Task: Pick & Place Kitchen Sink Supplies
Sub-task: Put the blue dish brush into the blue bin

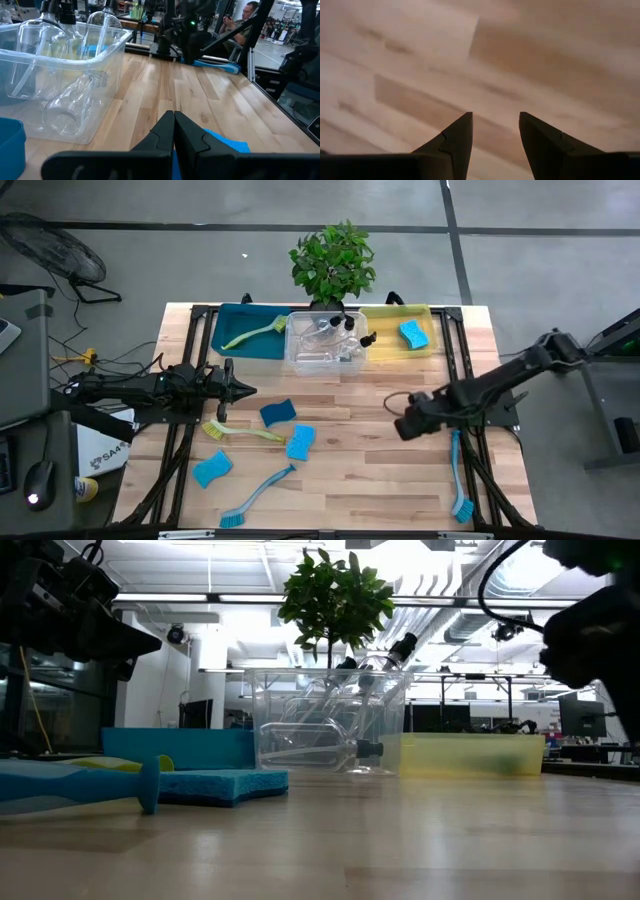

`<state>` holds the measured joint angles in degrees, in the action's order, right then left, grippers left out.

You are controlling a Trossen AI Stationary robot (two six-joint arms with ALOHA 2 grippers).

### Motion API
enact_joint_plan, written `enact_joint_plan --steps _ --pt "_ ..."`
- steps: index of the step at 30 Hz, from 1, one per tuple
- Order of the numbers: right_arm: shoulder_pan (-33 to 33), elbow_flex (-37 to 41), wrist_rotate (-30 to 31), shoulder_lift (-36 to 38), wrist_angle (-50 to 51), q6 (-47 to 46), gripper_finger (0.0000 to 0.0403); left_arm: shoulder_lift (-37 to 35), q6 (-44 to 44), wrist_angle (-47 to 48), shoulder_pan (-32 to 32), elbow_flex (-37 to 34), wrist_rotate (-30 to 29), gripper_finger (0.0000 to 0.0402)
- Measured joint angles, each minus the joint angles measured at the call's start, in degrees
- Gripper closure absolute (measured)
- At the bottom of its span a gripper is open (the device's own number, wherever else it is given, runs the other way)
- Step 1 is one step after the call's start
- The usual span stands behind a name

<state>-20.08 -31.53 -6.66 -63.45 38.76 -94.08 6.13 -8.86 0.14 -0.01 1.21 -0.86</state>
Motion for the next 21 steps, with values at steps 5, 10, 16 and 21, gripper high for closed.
enact_joint_plan --steps 5,10,16,21 --pt "-5.7 -2.8 -2.2 -6.1 -3.3 -6.8 0.0250 0.0 0.0 0.0 0.0 0.0 0.0 0.0401" --pt "-9.3 -8.9 -3.8 -12.0 -2.5 -12.1 0.0250 0.0 0.0 0.0 0.0 0.0 0.0 0.0401" --pt "-11.5 -18.4 -3.9 -19.3 7.8 -17.0 0.0250 0.0 0.0 0.0 0.0 0.0 0.0 0.0401" --pt "-12.4 -25.4 -7.2 -25.5 21.8 -20.4 0.0250 0.0 0.0 0.0 0.0 0.0 0.0 0.0401"
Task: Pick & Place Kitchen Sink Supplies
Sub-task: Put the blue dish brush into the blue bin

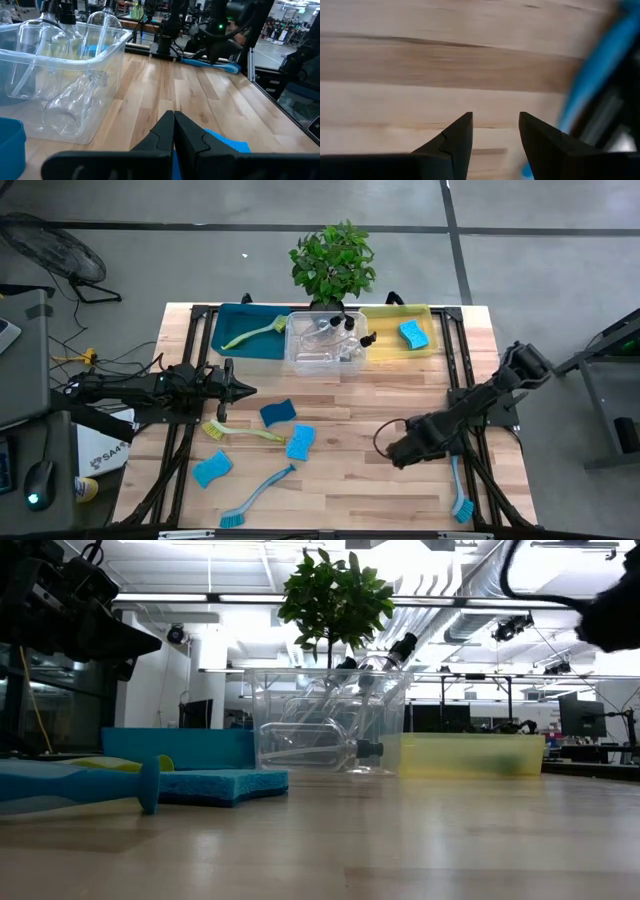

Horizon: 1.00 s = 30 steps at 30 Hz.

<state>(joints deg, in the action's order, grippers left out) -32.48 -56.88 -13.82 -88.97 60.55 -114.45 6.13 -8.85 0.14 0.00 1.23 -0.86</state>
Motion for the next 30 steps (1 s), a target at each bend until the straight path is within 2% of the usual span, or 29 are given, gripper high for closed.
enact_joint_plan --steps 4,11,18,30 --pt "-0.9 -3.1 -4.6 -4.6 7.6 -0.9 0.0250 0.0 0.0 0.0 0.0 0.0 0.0 0.0401" --pt "-4.2 -3.4 -6.7 -9.8 7.0 -3.6 0.0250 0.0 0.0 0.0 0.0 0.0 0.0 0.0401" --pt "-8.2 -2.1 -12.1 -10.8 9.6 -7.1 0.0250 0.0 0.0 0.0 0.0 0.0 0.0 0.0401" --pt "-10.0 5.3 -15.3 -10.8 0.1 -9.3 0.0249 0.0 0.0 0.0 0.0 0.0 0.0 0.0401"
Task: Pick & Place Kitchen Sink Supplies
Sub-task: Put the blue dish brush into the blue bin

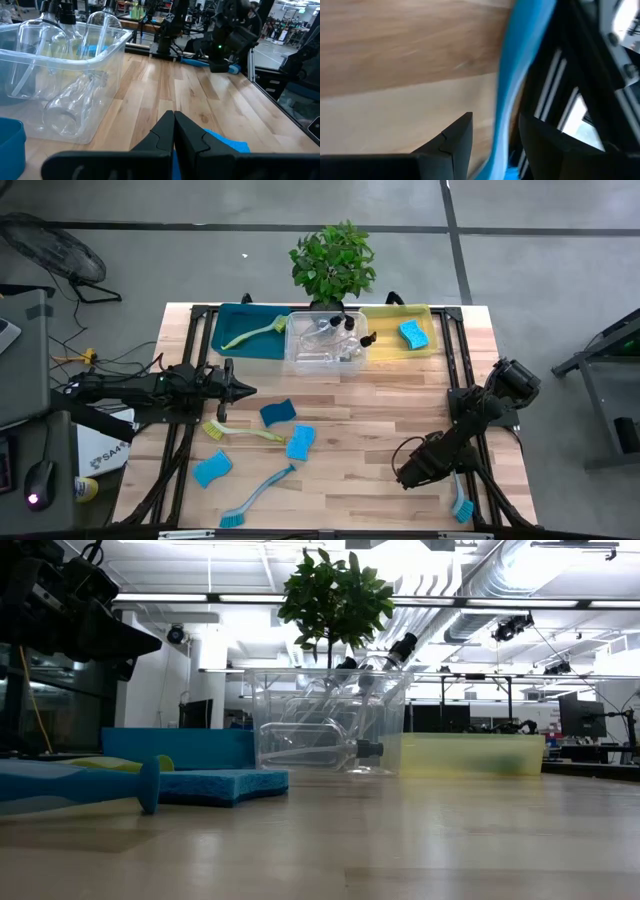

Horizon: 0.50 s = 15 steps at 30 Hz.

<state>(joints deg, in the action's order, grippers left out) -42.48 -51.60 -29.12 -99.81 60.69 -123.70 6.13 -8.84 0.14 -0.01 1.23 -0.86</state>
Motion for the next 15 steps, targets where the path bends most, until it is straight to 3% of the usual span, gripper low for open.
enact_joint_plan --steps 15 --pt "-3.3 1.9 -3.6 0.0 -4.0 -3.3 0.0249 0.0 0.0 0.0 0.0 0.0 0.0 0.0401"
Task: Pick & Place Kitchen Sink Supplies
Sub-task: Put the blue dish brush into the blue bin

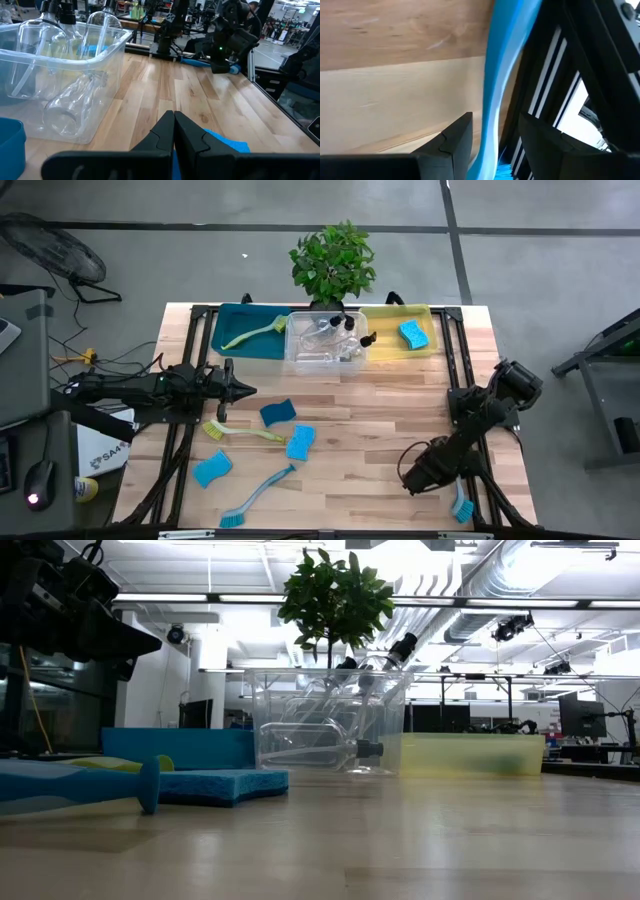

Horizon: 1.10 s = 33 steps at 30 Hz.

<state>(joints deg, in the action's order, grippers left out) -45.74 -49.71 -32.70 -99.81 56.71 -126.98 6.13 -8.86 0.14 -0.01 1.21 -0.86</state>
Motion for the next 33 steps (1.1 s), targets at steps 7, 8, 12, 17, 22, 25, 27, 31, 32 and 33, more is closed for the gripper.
enact_joint_plan --steps 7,8,12,17,22,25,27,31,32,33 --pt "-1.0 0.0 -0.6 0.0 -0.1 -1.4 0.0249 0.0 0.0 0.0 0.0 0.0 0.0 0.0401" --pt "-1.0 0.0 -0.6 0.0 -0.2 -1.5 0.0249 0.0 0.0 0.0 0.0 0.0 0.0 0.0401" --pt "-1.2 0.0 -0.6 0.0 -2.4 -2.2 0.0249 0.0 0.0 0.0 0.0 0.0 0.0 0.0401" --pt "-1.2 4.5 -2.3 0.5 -14.0 -3.9 0.0250 0.0 0.0 0.0 0.0 0.0 0.0 0.0401" --pt "-0.4 6.1 -2.9 0.4 -13.9 -2.9 0.0250 0.0 0.0 0.0 0.0 0.0 0.0 0.0401" --pt "-0.3 5.9 -2.5 0.3 -13.2 -1.7 0.0252 0.0 0.0 0.0 0.0 0.0 0.0 0.0401" --pt "-0.5 5.9 -2.3 0.3 -13.3 -1.7 0.0261 0.0 0.0 0.0 0.0 0.0 0.0 0.0401" --pt "-0.8 6.0 -2.1 0.1 -13.3 -1.4 0.0296 0.0 0.0 0.0 0.0 0.0 0.1 0.0401" --pt "-0.8 6.0 -2.1 0.1 -13.3 -1.1 0.0308 0.0 0.0 0.0 0.0 0.0 0.1 0.0401" --pt "-0.8 6.0 -2.1 0.1 -13.3 -0.6 0.0320 0.0 0.0 0.0 0.0 0.0 0.1 0.0401"
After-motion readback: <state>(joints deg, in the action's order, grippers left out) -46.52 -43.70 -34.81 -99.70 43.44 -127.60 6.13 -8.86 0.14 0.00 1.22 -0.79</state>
